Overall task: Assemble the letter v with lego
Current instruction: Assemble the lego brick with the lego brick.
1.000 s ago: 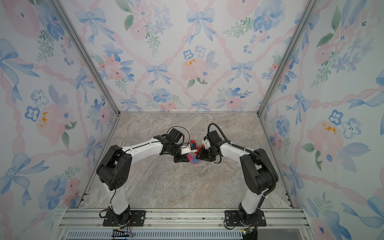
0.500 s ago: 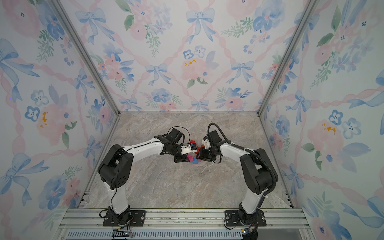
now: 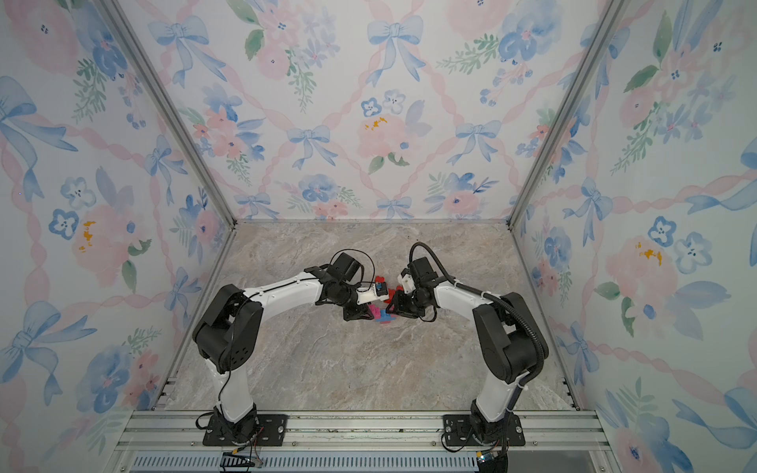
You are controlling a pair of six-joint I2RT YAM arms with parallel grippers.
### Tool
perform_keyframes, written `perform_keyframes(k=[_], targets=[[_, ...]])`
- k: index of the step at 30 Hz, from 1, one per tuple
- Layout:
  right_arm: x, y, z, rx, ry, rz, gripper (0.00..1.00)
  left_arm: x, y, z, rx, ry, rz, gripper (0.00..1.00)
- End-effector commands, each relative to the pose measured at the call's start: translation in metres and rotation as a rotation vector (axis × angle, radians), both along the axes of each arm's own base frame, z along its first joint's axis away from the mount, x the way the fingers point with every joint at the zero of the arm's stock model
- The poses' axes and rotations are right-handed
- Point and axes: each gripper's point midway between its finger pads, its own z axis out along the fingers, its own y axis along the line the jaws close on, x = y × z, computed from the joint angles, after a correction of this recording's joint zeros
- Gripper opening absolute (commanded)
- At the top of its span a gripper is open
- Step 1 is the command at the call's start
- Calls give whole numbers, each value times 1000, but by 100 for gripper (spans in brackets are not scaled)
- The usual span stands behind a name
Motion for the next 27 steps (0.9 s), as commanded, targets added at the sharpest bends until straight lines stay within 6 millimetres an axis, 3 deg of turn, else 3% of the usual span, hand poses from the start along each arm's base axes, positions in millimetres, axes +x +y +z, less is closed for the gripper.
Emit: perform_keyframes(k=[1,9,16,18,21,24,27], targets=[[-2,-2,-10,1,21,0,39,-17,12,-36,91,82,-7,0],[-2,-2,-8,1,19,3,39,-24,11,-44,98,115,-15,0],[-2,-1,-5,6,13,11,43,-21,9,-40,95,105,-11,0],[-1,0,-2,15,8,15,47,-18,8,-35,105,77,-2,17],[1,3,5,30,-4,21,53,-11,4,-20,99,22,0,52],[3,3,14,42,-16,21,60,-5,-4,5,54,-25,-3,65],[4,-5,24,33,-24,14,65,2,-9,35,7,-84,2,69]])
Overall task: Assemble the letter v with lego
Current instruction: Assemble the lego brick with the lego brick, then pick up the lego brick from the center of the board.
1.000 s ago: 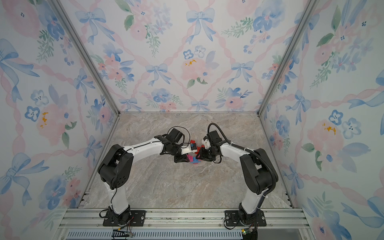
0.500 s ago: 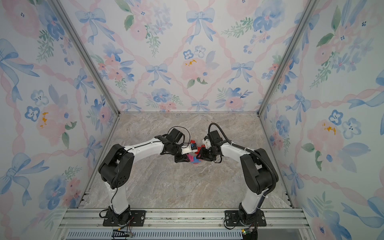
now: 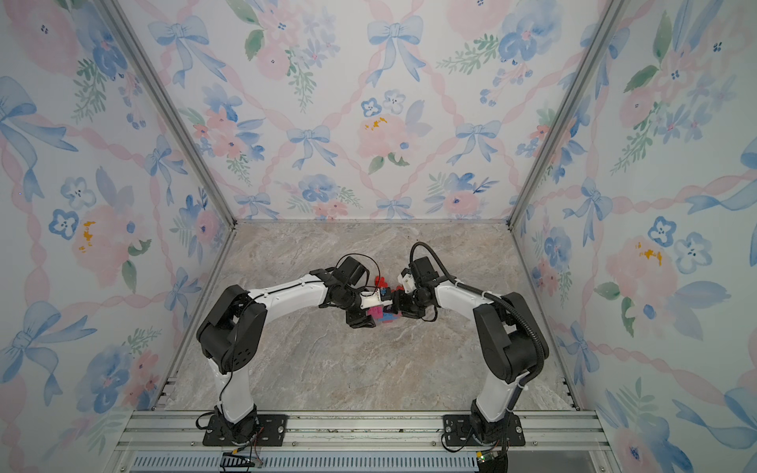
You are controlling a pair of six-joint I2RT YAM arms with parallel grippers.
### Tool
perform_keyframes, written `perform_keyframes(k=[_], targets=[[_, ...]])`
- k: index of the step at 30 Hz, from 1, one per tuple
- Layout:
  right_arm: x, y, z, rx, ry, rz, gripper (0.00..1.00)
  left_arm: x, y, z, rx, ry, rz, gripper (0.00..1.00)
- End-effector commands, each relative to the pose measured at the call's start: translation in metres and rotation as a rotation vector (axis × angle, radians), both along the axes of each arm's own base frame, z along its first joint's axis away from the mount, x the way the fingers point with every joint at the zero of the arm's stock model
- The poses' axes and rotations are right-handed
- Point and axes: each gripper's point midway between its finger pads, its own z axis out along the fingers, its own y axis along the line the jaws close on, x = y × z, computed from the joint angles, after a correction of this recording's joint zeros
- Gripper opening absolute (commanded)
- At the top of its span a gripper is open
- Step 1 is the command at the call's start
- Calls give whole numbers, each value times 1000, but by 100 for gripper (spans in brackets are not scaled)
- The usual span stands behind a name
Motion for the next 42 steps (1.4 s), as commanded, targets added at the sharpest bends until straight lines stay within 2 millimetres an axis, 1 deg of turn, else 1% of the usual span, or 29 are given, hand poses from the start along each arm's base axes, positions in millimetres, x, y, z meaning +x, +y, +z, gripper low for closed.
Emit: perform_keyframes(k=[1,3,4,6,8,10,11,13,14,15,17,18,19,21,23,24,25,28,31,33,37,42], targets=[[3,-8,25,2,-29,4,68,11,-5,49,-58,-91,13,70],[0,-21,34,-39,-40,7,71,12,-5,70,-88,-124,19,72],[-1,-31,41,-66,-50,12,73,11,-5,79,-103,-137,27,73],[-5,-50,54,-121,-75,44,81,10,-2,101,-135,-167,50,75],[-11,-64,67,-182,-116,131,89,9,2,118,-157,-194,94,77],[-11,-74,81,-263,-217,247,90,11,10,133,-178,-226,177,77],[-11,-74,86,-282,-273,315,89,13,14,139,-192,-250,217,77],[-15,-63,98,-289,-420,494,84,18,24,155,-253,-311,328,77],[-12,-58,103,-281,-484,530,80,22,31,164,-287,-336,408,76],[-7,-52,108,-263,-550,561,76,31,43,175,-339,-365,534,75],[0,-43,113,-259,-640,642,75,44,72,193,-444,-352,818,72],[4,-40,112,-293,-658,691,75,47,86,198,-491,-315,920,72],[7,-37,113,-320,-658,732,76,47,95,198,-530,-268,973,71],[5,-29,108,-358,-648,863,80,42,109,195,-603,-156,1039,72],[1,-20,104,-369,-647,976,81,39,122,190,-656,-57,1098,72],[0,-16,106,-368,-656,1023,82,37,127,187,-678,-14,1113,72],[-1,-13,96,-359,-626,1068,82,35,129,185,-693,9,1115,71],[-3,-6,84,-358,-595,1176,83,29,133,180,-694,10,1102,70],[1,0,61,-423,-571,1256,82,27,138,174,-679,-4,1108,69],[0,7,49,-428,-565,1299,82,27,141,170,-670,-9,1114,69],[1,16,31,-420,-558,1333,81,28,140,164,-658,-3,1111,69],[2,25,16,-409,-550,1364,81,30,139,160,-648,5,1105,69]])
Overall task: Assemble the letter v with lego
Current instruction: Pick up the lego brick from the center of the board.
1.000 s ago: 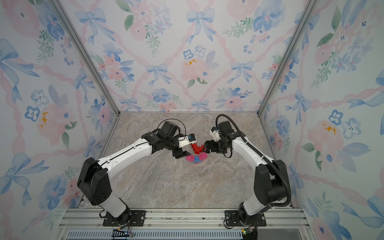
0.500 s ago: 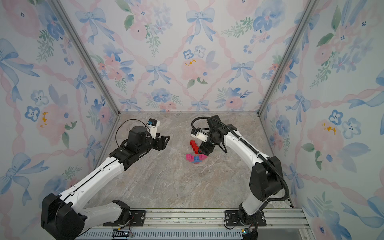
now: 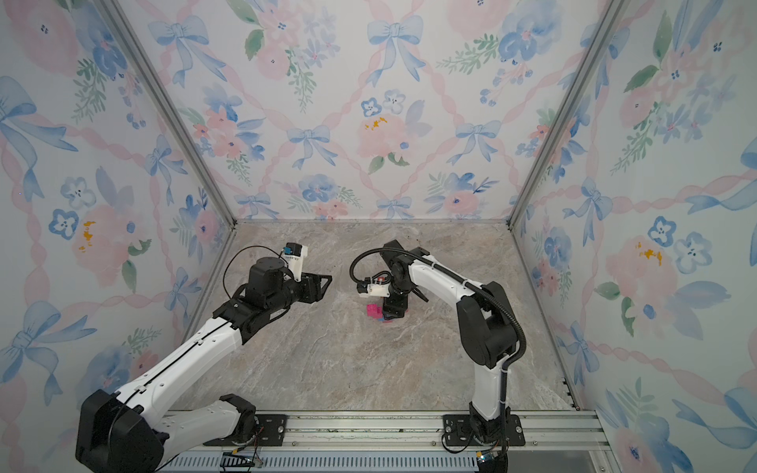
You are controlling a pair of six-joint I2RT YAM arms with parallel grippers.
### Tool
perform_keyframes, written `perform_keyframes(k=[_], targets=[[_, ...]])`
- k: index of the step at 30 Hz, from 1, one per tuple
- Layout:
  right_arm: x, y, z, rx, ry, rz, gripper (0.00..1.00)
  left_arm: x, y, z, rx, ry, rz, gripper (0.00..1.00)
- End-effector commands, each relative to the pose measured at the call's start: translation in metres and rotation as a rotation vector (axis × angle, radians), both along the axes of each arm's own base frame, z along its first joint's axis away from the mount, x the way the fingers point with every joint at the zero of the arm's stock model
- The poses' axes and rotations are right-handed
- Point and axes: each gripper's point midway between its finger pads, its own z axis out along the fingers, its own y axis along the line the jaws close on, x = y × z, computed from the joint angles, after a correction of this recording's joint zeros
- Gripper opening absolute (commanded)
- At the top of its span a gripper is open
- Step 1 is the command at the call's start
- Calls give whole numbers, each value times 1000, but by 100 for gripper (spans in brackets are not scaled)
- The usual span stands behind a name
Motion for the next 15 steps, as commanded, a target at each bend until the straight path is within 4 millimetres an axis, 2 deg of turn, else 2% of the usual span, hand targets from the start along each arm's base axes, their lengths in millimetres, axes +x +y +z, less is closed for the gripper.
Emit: perform_keyframes(k=[1,6,9,15], targets=[[2,6,-8,-14,3,43,80,2,-2,-2,-13,2,-13,69],[-4,4,-21,-32,46,48,74,3,0,-9,-1,11,0,69],[-3,5,-27,-34,49,44,67,4,1,-11,5,15,6,69],[0,8,-32,-22,46,28,59,4,2,-13,12,15,7,69]])
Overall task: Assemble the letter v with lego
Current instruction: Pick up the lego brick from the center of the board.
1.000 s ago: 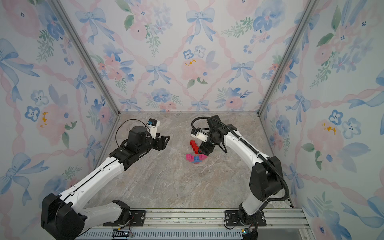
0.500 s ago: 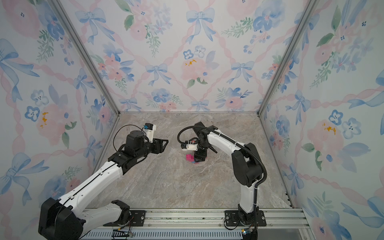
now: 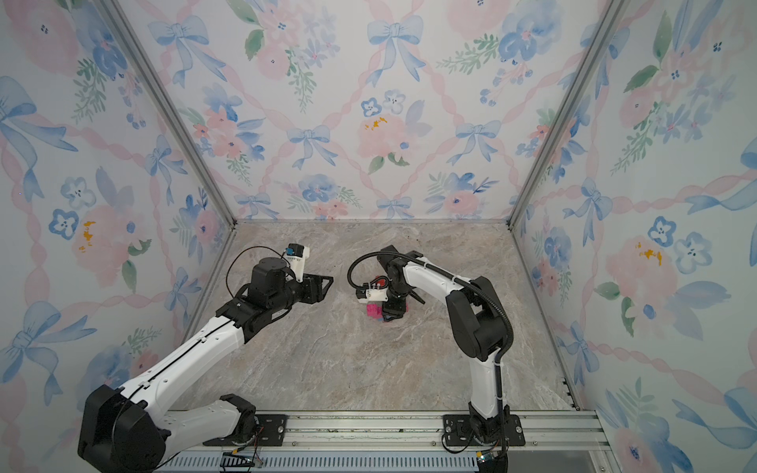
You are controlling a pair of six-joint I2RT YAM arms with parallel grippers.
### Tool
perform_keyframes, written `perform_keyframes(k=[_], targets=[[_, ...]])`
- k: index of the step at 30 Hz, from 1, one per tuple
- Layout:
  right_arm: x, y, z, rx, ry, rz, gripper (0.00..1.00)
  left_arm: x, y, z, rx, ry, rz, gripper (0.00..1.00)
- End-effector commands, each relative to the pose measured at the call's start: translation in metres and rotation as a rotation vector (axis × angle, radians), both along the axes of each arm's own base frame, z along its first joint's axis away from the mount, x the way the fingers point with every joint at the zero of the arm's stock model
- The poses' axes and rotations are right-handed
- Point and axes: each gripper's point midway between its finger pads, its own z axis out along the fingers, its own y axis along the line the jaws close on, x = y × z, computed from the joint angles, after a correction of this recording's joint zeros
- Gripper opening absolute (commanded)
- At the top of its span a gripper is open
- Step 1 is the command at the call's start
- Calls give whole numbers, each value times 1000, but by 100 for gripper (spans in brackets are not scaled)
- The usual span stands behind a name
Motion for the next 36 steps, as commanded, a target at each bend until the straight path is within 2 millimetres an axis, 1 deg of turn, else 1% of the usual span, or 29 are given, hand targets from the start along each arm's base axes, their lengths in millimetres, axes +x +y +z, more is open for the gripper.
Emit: perform_keyframes(k=[1,6,7,13,21,24,28,31,33,35,36], targets=[[-1,5,-7,3,14,-1,58,2,4,-6,9,2,12,69],[-5,4,-9,2,28,0,58,1,5,-8,14,3,12,69],[-5,4,-10,3,31,1,56,1,5,-8,14,2,12,69],[-10,4,-11,-2,54,1,52,1,6,-8,18,0,15,69],[-13,3,-14,-13,74,-5,51,-1,8,-10,22,-2,16,69],[-11,4,-11,-5,64,-9,43,-1,8,-10,22,-1,14,69],[-13,5,-8,3,79,-10,42,-2,9,-13,24,6,17,69],[-24,6,-6,19,135,-5,42,-2,9,-16,27,12,18,69],[-38,8,-1,36,210,9,42,-2,10,-18,33,15,23,69],[-51,7,3,45,277,19,36,-2,10,-20,34,18,20,69],[-57,7,5,46,307,21,36,-2,10,-22,35,22,20,69]])
